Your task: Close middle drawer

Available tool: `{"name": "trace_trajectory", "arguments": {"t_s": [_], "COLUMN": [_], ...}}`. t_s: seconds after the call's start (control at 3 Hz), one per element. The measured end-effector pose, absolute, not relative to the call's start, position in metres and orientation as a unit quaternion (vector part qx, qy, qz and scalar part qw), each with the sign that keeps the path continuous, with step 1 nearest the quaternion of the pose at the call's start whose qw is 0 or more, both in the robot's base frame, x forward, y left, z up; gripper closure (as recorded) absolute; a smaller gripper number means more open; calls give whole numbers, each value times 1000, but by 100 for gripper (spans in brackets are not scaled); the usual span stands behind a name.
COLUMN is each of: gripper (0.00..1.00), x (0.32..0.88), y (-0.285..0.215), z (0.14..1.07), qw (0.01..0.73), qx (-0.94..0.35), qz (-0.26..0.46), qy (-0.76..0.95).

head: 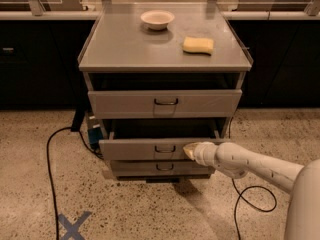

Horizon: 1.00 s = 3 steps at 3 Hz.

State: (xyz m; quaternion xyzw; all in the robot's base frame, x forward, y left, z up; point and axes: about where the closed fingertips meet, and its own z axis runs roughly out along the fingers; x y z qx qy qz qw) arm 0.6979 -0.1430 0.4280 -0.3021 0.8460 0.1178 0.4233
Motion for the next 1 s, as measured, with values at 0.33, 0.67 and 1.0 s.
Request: {"name": "trace_trajectory", "arguments": {"t_s": [0.33, 0.67, 1.0], "gripper": [100, 100, 100], "x": [700, 716, 741], "y": [-139, -129, -113], "z": [426, 419, 407], "qw": [419, 414, 408], "qx": [-304, -314, -319], "qz": [119, 124, 133], "qy": [847, 846, 845]}}
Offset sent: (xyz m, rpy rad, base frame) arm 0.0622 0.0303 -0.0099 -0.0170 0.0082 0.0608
